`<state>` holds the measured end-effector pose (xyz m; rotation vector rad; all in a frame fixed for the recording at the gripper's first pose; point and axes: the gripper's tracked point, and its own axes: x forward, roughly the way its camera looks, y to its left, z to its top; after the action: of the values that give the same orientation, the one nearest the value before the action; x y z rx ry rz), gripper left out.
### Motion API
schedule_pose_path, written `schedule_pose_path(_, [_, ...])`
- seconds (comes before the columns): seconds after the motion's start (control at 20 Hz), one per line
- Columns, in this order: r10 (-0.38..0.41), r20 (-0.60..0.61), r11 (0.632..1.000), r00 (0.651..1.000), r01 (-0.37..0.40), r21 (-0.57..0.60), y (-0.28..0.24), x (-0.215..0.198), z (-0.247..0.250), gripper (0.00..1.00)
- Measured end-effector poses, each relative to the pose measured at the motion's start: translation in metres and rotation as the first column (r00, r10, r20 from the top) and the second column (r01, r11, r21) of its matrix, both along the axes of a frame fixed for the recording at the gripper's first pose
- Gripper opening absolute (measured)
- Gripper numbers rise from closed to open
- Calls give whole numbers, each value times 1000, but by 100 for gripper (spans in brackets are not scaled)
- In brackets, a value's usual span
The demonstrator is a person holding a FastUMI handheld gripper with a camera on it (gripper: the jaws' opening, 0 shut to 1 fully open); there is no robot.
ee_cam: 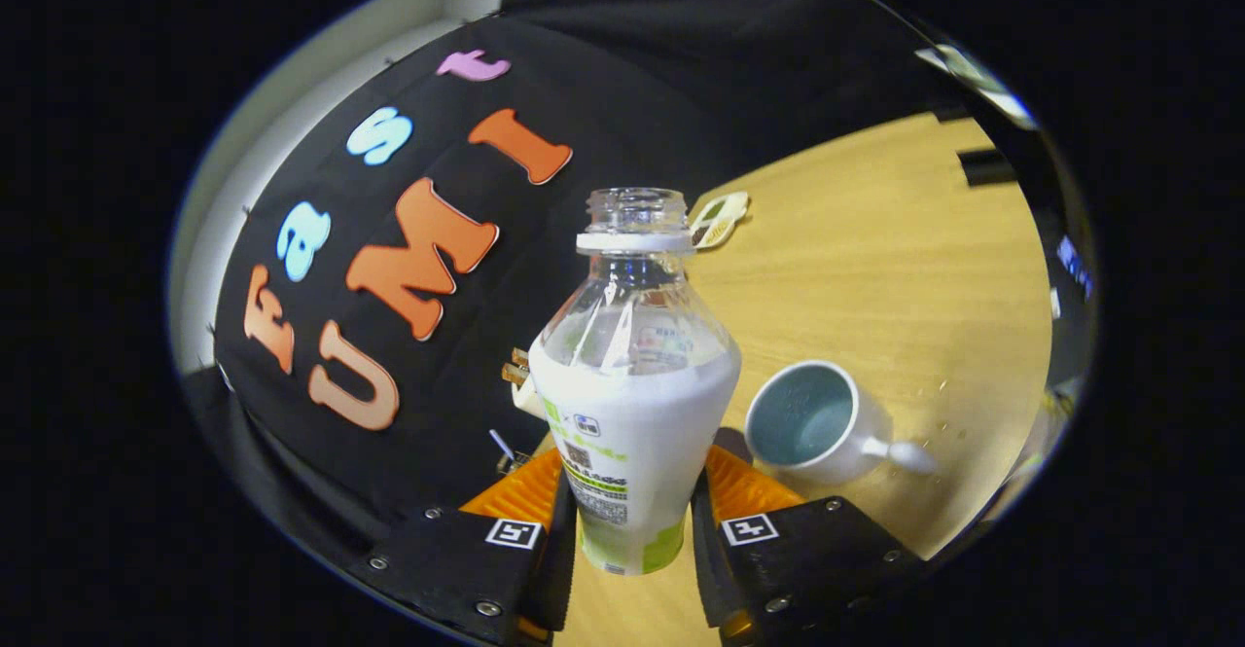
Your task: Take the bottle from table, then pour the juice into the cup, finally place the bottle on the coaster
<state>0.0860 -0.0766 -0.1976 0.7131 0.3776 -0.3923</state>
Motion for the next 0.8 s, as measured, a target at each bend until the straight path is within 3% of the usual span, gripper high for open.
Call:
schedule_pose_path(0.2, [31,-28,981,999,-36,-190,-9,3,4,53])
schedule_pose_path(0.35, [32,-104,908,994,-73,-412,-19,6,1,53])
schedule_pose_path(0.5, [77,-138,820,987,-141,-555,-10,19,11,53])
schedule_pose_path(0.6, [103,-150,775,983,-174,-607,-2,26,13,53])
schedule_pose_path(0.8, [135,-172,723,976,-215,-656,7,44,7,53])
